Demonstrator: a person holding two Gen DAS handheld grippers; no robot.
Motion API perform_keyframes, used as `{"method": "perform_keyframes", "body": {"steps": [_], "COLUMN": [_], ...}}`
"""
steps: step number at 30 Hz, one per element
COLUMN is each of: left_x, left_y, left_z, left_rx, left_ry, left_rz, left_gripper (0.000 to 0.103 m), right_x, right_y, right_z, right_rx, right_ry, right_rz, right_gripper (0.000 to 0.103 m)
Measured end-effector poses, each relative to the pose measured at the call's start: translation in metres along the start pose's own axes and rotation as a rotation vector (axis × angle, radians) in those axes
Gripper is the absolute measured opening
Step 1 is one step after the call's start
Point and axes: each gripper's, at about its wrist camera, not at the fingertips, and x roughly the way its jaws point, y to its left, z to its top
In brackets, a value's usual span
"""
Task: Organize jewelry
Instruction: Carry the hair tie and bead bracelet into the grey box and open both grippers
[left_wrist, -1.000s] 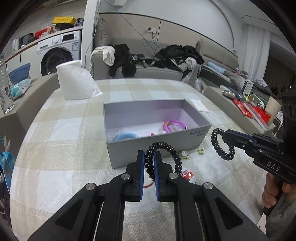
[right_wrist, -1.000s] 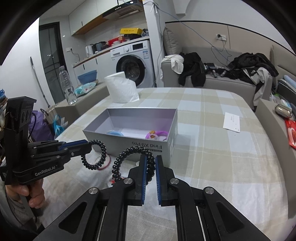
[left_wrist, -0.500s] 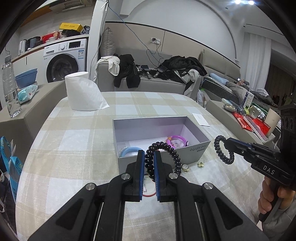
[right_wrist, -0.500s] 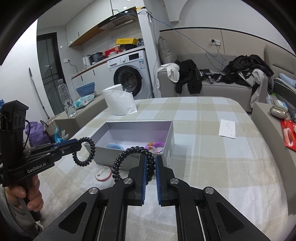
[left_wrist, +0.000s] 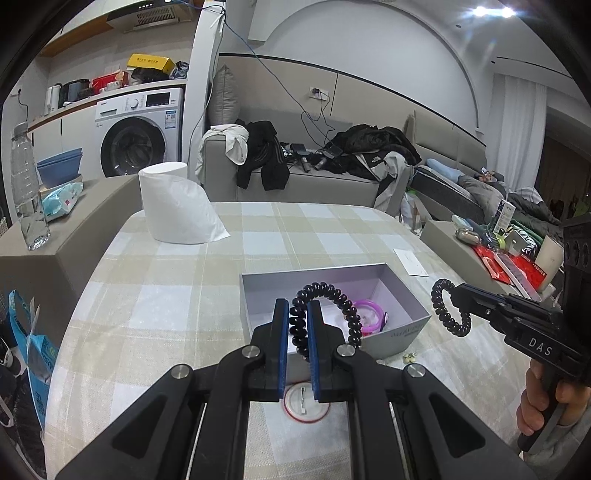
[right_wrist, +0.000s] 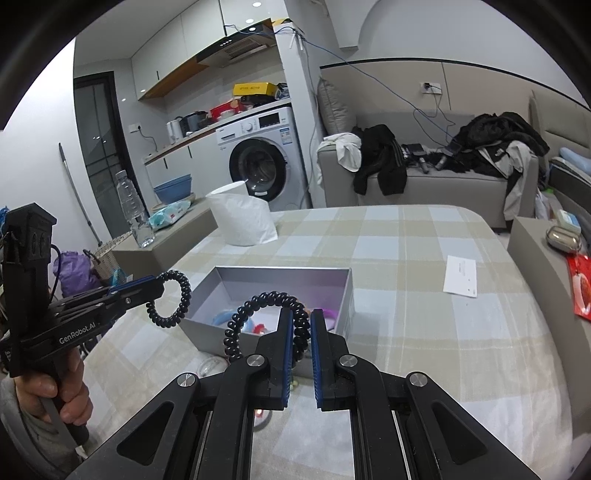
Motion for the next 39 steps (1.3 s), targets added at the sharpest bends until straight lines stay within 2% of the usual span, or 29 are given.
{"method": "perform_keyframes", "body": {"steps": [9,20,30,39], "left_x": [0.012,0.02,0.034,0.039], "left_y": [0.004,0.013,0.011,0.003], "left_z": [0.011,0.007,0.001,-0.004], "left_rx": [0.024,-0.002,-0.001,0.039], "left_ry": [-0.01,0.008,0.047,0.064], "left_rz": [0.015,0.037,0.04,0.044], "left_gripper": [0.006,0.006,0.006,0.006], "right_x": [0.01,0.024,0.052,0.064], "right_y": [0.003,0.003,0.0,0.006], "right_z": [0.012,0.023,0.026,0.018], "right_rx": [0.006,0.039,0.078,0.037], "right_ry": [0.001,0.005,0.057,0.089], "right_rz": [-0.004,-0.006,-0.028,-0.049], "right_gripper": [0.009,0.009,0.009,0.009]}}
